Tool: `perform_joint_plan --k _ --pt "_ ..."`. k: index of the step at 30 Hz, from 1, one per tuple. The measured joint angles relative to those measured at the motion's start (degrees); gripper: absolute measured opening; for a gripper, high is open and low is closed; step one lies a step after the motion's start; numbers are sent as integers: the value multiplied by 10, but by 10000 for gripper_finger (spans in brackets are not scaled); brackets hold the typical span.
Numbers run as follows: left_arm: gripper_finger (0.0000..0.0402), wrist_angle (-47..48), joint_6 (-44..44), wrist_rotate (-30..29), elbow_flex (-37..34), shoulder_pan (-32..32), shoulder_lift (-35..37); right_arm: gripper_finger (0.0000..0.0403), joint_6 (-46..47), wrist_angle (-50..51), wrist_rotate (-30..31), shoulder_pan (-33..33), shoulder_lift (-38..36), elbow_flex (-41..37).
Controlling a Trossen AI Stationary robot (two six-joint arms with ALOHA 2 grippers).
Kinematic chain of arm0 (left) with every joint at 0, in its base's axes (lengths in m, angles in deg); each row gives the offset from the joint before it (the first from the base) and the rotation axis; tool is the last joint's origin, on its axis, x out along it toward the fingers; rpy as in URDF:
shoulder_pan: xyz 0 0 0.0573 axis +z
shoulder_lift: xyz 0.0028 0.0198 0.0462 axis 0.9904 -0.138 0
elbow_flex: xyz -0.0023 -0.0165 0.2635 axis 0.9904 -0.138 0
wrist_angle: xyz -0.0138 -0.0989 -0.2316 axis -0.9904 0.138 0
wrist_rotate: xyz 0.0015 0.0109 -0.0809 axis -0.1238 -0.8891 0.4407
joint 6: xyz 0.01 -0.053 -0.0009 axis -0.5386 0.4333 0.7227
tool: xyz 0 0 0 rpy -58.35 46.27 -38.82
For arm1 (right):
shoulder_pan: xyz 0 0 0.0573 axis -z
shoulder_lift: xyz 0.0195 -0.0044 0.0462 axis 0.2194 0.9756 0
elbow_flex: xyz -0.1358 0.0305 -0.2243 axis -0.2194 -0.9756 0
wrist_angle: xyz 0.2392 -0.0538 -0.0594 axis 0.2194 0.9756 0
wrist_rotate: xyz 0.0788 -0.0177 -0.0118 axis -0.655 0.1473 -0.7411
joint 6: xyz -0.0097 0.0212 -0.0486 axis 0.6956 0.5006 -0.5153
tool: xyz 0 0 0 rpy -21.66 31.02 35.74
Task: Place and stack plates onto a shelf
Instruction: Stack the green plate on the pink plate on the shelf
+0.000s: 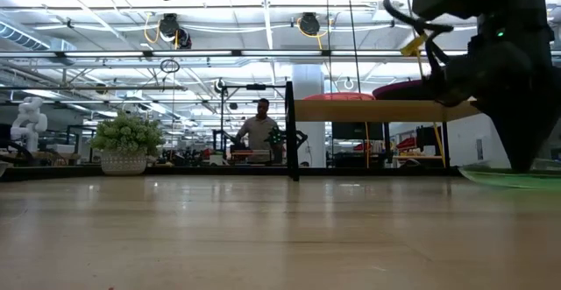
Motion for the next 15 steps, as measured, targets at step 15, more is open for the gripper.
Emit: perform_joint_plan --k 15 --pt "74 -2 -30 -9 0 0 0 0 -120 -27 32 -6 -150 0"
